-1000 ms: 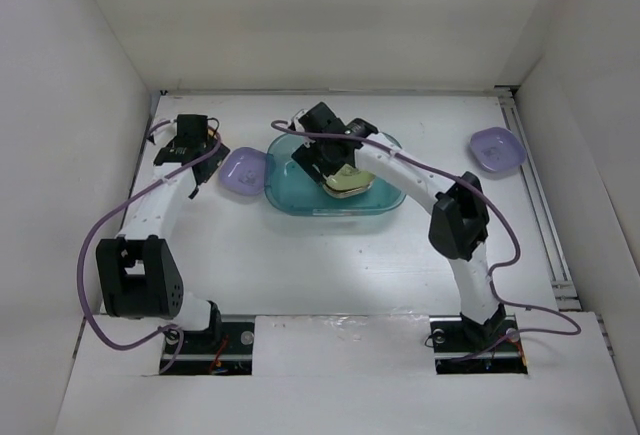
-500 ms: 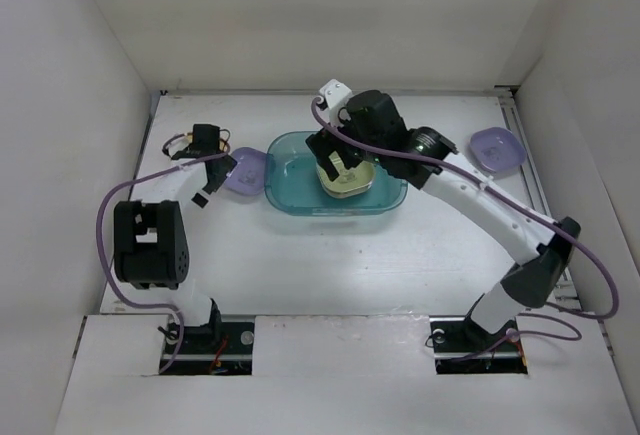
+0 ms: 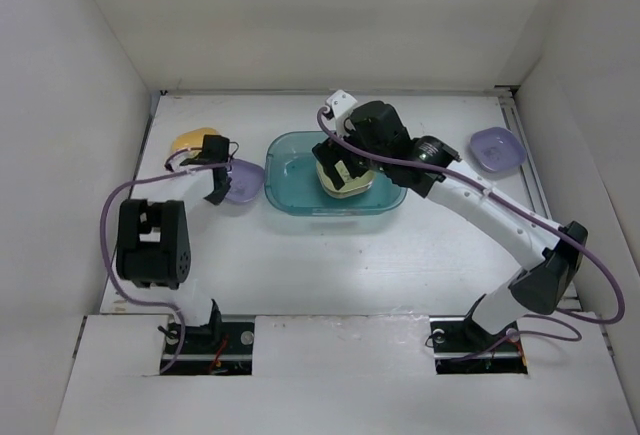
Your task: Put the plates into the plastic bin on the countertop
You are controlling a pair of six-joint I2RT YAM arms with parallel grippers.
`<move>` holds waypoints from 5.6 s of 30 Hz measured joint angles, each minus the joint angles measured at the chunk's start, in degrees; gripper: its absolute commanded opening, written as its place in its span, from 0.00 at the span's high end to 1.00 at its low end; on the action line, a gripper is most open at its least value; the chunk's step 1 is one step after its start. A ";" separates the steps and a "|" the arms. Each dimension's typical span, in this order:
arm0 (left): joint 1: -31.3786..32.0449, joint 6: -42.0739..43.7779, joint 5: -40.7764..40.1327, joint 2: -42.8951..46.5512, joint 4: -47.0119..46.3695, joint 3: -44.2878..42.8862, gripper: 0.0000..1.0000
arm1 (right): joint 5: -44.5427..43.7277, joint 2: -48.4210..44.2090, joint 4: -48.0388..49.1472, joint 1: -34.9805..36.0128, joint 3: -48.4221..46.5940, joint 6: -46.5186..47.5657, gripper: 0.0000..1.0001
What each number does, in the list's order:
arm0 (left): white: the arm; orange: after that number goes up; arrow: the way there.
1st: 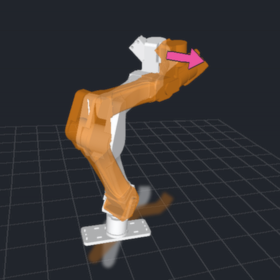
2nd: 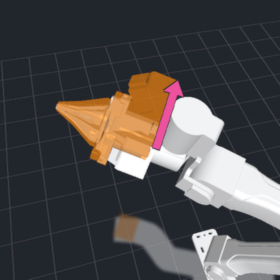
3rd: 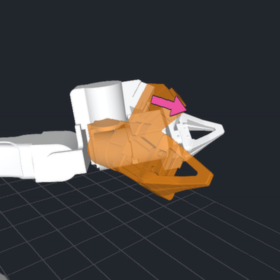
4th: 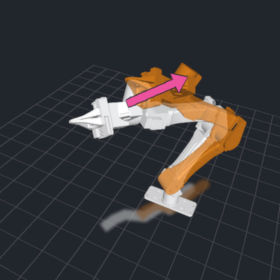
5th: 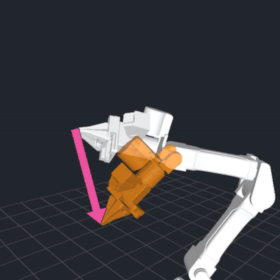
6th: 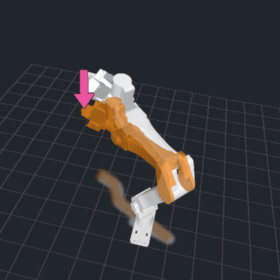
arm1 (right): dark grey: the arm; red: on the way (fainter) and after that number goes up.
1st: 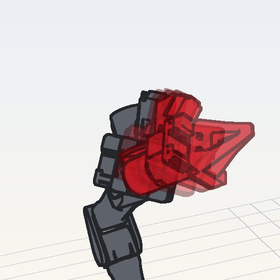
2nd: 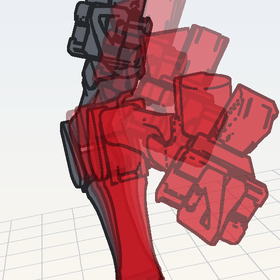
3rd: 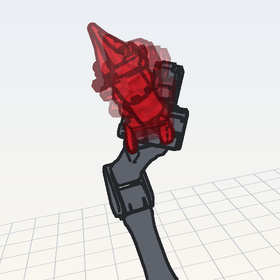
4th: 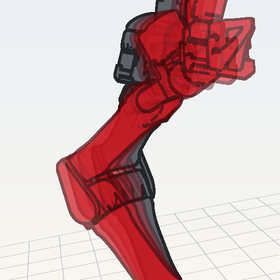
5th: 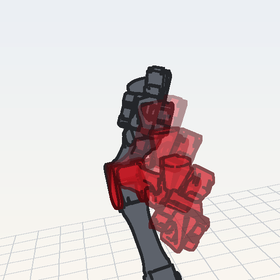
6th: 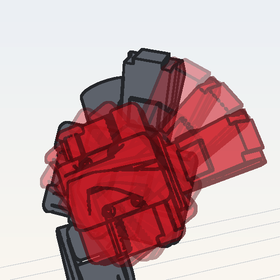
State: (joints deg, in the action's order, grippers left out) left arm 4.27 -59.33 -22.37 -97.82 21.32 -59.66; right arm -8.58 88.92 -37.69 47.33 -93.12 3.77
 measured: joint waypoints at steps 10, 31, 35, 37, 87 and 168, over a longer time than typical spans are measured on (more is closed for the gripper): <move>-0.13 -0.92 -7.30 29.88 13.90 4.63 1.00 | -2.25 -0.31 0.11 -0.35 -0.02 -1.99 0.00; 27.21 1.88 2.32 5.97 0.76 -20.94 1.00 | 0.66 -8.66 10.93 -46.42 15.85 -24.85 0.00; 26.73 6.01 4.61 1.09 -0.50 -22.62 1.00 | 2.67 -6.27 11.39 -51.19 14.64 -24.55 0.00; 26.27 10.12 6.93 -2.40 -1.75 -25.35 1.00 | 3.10 -5.11 11.39 -52.83 14.51 -24.02 0.00; 3.17 21.00 18.73 19.56 3.15 -8.83 0.00 | -5.79 34.14 -3.74 -37.86 -20.39 -17.07 1.00; 16.41 21.38 21.70 14.21 3.93 -24.79 1.00 | -22.91 -20.35 1.66 -4.44 4.15 -22.21 0.00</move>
State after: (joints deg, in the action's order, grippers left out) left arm 20.69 -37.95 -0.67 -83.61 25.26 -84.44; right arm -31.48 68.58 -36.03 42.89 -88.97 -18.44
